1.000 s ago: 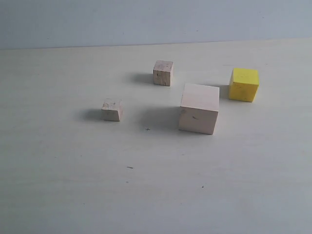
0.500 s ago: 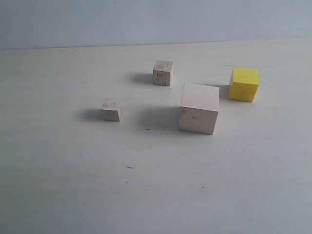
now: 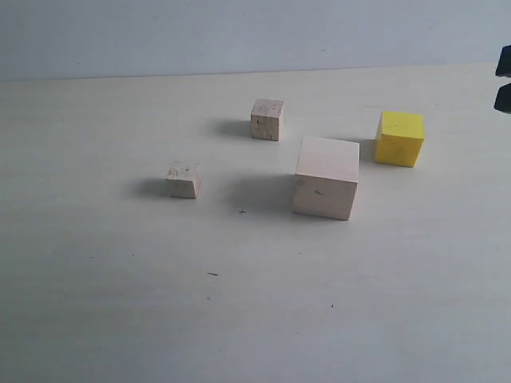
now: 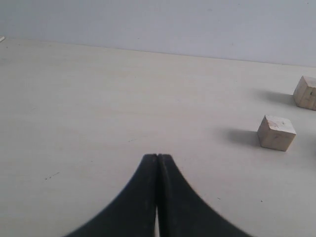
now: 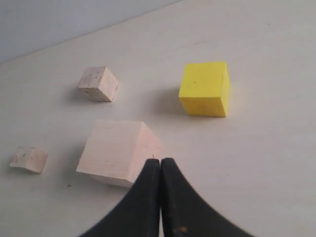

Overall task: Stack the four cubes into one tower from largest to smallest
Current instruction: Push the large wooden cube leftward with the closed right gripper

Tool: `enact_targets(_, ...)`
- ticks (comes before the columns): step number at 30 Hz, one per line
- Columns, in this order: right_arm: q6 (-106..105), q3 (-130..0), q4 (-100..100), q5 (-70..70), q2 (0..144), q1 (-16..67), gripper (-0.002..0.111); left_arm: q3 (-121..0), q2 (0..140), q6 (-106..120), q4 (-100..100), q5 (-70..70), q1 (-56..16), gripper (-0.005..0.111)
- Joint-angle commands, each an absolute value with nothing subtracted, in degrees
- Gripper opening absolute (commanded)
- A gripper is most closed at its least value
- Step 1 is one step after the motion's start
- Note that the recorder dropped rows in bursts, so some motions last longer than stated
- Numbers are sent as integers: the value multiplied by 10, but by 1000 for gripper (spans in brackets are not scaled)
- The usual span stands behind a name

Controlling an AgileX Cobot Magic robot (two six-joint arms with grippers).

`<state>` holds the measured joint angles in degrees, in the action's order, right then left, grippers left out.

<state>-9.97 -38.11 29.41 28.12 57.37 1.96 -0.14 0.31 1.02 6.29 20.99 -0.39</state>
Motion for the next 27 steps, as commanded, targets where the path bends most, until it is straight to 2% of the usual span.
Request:
enact_targets(1,-144,-389,299,268,622,19,0,0,0,13,61,205,-7,0)
enact_targets(10,-290,-457,432,336,773,20,0,0,0,13,61,205,-7,0)
enact_targets(27,-254,-583,429,361,1029,20,0,0,0,13,61,205,-7,0)
